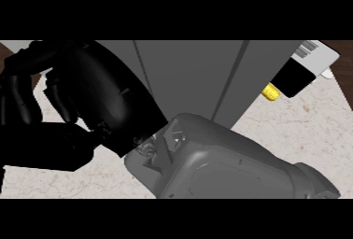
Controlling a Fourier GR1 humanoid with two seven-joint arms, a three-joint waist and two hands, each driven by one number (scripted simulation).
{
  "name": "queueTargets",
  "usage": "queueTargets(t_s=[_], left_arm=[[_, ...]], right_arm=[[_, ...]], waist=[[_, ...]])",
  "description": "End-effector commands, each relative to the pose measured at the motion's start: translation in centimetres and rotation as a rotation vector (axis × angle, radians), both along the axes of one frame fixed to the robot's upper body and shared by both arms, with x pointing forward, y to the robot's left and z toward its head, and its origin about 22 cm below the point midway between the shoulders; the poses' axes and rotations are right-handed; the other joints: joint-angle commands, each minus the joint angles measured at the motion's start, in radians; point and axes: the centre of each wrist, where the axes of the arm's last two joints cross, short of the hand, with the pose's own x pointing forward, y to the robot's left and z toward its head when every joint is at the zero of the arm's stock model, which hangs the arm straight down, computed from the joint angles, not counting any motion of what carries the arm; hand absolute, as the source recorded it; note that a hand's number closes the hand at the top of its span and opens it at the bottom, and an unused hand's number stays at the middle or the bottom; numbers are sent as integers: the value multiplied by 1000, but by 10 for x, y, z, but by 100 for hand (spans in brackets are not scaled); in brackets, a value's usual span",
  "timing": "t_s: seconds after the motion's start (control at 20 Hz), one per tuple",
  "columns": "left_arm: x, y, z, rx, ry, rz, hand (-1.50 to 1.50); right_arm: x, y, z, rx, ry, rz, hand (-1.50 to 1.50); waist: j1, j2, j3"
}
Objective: Pick up the wine, place it into the cabinet and close the cabinet
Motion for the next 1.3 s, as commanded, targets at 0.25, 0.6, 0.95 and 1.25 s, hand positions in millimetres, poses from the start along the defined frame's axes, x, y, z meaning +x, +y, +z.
queueTargets(t_s=[0.25, 0.6, 0.95, 1.25], left_arm=[[9, 13, -7, -5, 4, 25, -150], [15, 2, 4, 26, -3, 29, -150], [6, 0, 7, 27, 0, -28, -150], [19, -2, 1, 13, -8, -1, -150]], right_arm=[[70, -9, 7, -11, 42, -84, 150], [116, -45, -14, -29, 43, -116, 150], [134, -63, -45, -82, -3, -199, 150], [139, -65, -29, -103, -34, -195, 150]], waist=[[-16, -1, 1], [-15, 5, 1], [9, 8, 1], [-6, 12, 0]])
